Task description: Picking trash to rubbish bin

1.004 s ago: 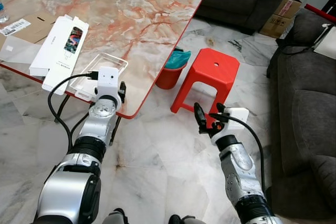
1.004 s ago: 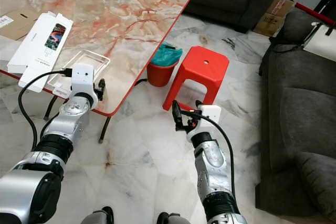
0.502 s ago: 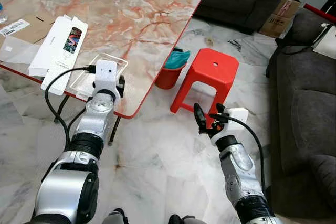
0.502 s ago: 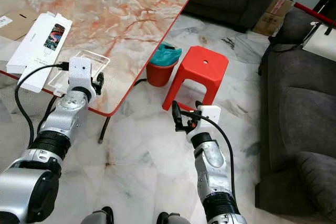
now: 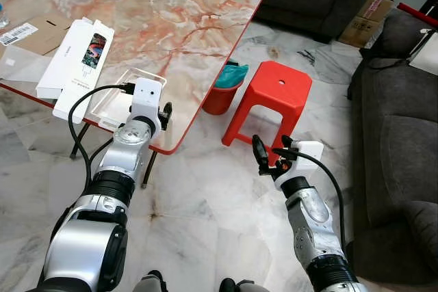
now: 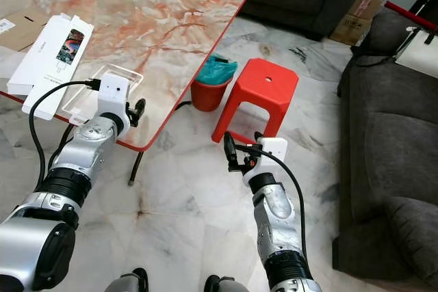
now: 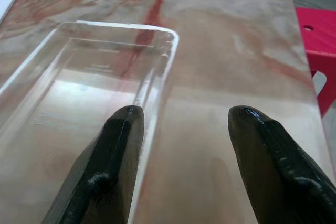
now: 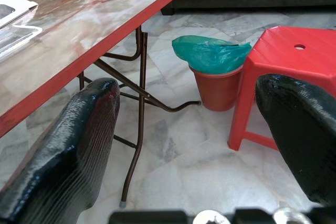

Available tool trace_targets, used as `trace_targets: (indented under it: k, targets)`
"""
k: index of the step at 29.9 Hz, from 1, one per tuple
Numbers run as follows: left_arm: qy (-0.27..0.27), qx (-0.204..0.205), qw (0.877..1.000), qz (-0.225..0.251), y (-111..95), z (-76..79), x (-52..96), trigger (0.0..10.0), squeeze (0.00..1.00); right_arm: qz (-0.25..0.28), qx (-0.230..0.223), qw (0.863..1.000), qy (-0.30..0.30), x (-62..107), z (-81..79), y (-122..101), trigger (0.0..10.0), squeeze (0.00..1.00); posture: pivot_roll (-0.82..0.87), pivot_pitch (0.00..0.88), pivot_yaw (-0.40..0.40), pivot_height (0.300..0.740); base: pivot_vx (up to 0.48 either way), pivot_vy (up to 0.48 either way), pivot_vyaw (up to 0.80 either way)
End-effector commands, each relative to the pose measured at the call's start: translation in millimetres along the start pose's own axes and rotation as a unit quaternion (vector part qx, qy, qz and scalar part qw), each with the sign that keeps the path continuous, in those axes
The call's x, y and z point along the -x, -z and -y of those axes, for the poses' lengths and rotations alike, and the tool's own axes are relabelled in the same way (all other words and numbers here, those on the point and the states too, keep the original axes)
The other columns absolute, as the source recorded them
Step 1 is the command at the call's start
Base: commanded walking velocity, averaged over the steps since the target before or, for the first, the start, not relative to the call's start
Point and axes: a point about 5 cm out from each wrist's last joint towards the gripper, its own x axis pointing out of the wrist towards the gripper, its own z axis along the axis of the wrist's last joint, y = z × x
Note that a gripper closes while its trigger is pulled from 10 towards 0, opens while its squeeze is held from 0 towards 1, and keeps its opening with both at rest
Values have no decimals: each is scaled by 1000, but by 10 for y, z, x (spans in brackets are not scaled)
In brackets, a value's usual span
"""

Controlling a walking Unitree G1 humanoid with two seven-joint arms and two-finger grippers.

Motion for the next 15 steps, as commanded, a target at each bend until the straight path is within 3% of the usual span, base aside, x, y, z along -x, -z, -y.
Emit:
trace_targets:
  k: [1, 11, 15]
  targets:
    - [7, 7, 1000, 5, -40, 0, 10, 10000, 0, -1, 0, 1000, 8, 34, 51, -1, 10000, 0, 56, 186, -162, 740, 0, 0, 0]
    - [11, -19, 1000, 14, -130, -64, 34, 10000, 0, -2, -1, 1000, 8, 31, 48, -3, 10000, 0, 56, 189, -164, 740, 0, 0, 0]
    - [14, -20, 1000, -11, 2, -82, 58, 10000, 0, -2, -1, 1000, 7, 29, 47, -3, 10000, 0, 59, 191, -168, 740, 0, 0, 0]
